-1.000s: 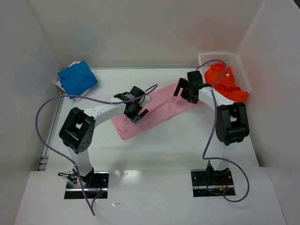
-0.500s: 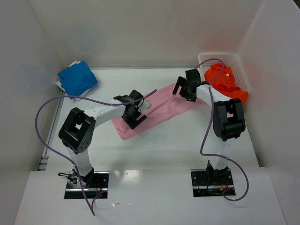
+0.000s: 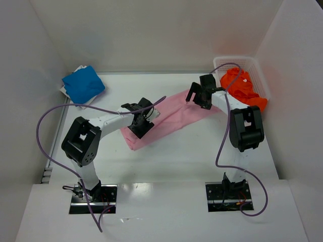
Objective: Fold and stack the t-shirts
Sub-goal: Rotate the tshirt 90 degrees
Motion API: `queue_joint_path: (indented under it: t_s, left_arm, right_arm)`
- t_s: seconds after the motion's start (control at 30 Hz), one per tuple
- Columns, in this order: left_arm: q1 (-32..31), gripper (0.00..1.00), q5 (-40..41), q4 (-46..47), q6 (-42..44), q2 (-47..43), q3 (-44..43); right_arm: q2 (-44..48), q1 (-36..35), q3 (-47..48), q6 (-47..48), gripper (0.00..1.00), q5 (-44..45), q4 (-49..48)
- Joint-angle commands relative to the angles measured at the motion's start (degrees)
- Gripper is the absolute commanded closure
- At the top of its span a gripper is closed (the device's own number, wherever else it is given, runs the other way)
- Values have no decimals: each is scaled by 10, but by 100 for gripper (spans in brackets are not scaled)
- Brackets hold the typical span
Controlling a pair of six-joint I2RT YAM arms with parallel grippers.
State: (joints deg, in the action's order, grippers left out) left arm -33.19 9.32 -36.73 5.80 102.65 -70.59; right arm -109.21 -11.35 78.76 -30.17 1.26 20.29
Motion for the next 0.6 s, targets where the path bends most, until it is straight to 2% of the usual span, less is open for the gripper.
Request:
queue_joint_path:
  t_s: [0.0, 0.3, 0.4, 0.57]
  left_arm:
    - [0, 34, -1, -17, -16, -25, 6]
    - [0, 41, -21, -17, -16, 6, 12]
    - [0, 50, -28, -17, -16, 12, 12]
    - [0, 50, -28, -17, -16, 24, 12]
  right_arm:
    - [20, 4, -1, -2, 0, 12, -9]
    - [20, 4, 4, 3, 0, 17, -9]
    - [20, 4, 10, 3, 0, 17, -9]
    - [9, 4, 17, 8, 0, 17, -3]
